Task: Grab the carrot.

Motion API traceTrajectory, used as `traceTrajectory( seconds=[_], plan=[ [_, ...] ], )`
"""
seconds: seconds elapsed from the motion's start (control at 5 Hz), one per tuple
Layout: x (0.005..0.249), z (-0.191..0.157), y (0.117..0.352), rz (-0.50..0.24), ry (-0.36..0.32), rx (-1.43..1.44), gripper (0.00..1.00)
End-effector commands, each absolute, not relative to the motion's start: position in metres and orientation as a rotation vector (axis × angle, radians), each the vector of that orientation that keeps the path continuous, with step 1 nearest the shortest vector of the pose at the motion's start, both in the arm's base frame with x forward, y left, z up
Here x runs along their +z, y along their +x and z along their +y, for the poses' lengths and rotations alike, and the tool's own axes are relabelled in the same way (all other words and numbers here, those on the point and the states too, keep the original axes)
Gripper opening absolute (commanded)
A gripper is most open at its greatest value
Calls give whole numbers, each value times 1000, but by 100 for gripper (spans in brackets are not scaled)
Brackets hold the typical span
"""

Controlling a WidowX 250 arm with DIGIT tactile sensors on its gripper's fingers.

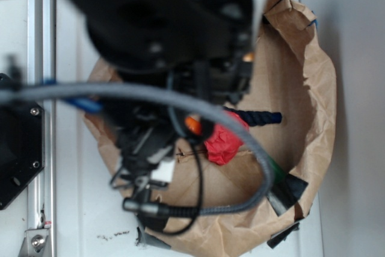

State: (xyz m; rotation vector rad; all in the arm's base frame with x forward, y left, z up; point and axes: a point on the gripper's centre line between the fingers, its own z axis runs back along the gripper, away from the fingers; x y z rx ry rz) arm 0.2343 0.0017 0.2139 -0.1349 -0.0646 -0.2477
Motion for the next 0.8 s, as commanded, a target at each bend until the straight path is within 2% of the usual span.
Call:
traceTrajectory(
  seconds=[0.0, 0.4, 0.6],
  plan=[
    [221, 4, 236, -100, -128, -232, 100],
    [221, 4, 236, -100, -128, -232, 100],
    [176, 3, 247, -86, -89, -250, 100]
  ],
)
